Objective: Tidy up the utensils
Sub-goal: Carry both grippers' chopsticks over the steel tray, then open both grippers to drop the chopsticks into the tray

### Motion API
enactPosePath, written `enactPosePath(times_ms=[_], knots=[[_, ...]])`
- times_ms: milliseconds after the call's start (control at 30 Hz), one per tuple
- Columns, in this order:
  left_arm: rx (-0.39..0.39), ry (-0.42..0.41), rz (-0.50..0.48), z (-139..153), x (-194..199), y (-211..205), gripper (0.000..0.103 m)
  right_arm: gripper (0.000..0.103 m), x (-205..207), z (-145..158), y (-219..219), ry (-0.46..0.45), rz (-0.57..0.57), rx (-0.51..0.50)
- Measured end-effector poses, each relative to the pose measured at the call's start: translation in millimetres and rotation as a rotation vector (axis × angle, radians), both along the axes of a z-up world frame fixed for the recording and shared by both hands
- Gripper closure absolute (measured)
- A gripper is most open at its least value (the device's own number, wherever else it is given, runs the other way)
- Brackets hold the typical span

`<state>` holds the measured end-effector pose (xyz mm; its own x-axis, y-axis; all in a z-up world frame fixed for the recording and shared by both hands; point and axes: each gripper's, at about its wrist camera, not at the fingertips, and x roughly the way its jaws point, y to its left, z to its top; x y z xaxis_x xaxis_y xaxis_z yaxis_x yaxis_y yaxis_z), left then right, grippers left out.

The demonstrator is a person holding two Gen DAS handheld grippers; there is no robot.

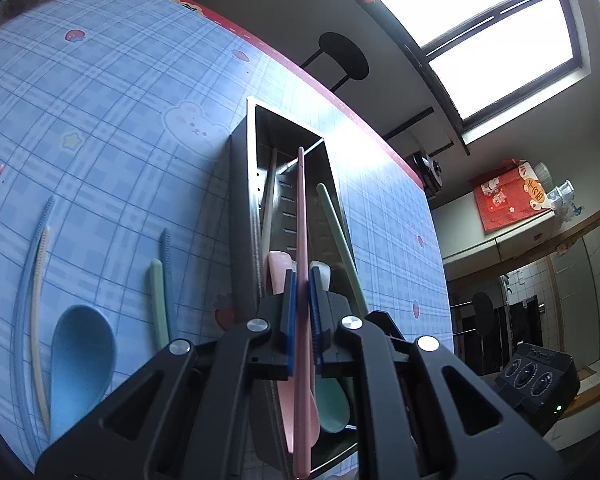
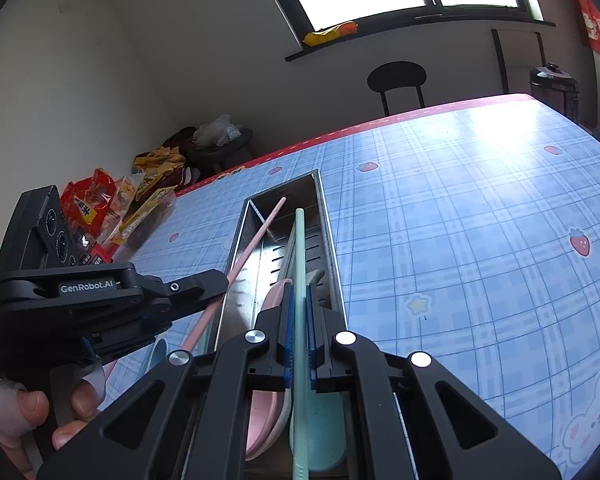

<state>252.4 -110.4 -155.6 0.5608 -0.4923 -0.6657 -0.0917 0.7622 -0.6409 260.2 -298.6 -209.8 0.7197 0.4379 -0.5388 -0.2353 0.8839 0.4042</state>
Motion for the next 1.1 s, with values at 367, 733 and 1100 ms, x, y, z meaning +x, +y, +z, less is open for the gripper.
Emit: enactPosePath(times_ms=[367, 733, 1100], knots=[[0.022, 0.014, -0.008, -7.0, 5.5, -11.7, 0.093, 0.097, 5.9, -4.5, 1.7, 0.015, -0.013, -0.018], [0.038, 0.015, -0.010, -9.0, 13.0, -19.3, 0.093, 0.097, 10.6, -8.1, 3.8, 0.028, -0.008, -0.018], [0.123, -0.167, -0.021, 49.7, 5.0, -8.8, 0.044, 0.036, -5.0, 14.7, -10.1, -0.094, -0.073, 0.018]])
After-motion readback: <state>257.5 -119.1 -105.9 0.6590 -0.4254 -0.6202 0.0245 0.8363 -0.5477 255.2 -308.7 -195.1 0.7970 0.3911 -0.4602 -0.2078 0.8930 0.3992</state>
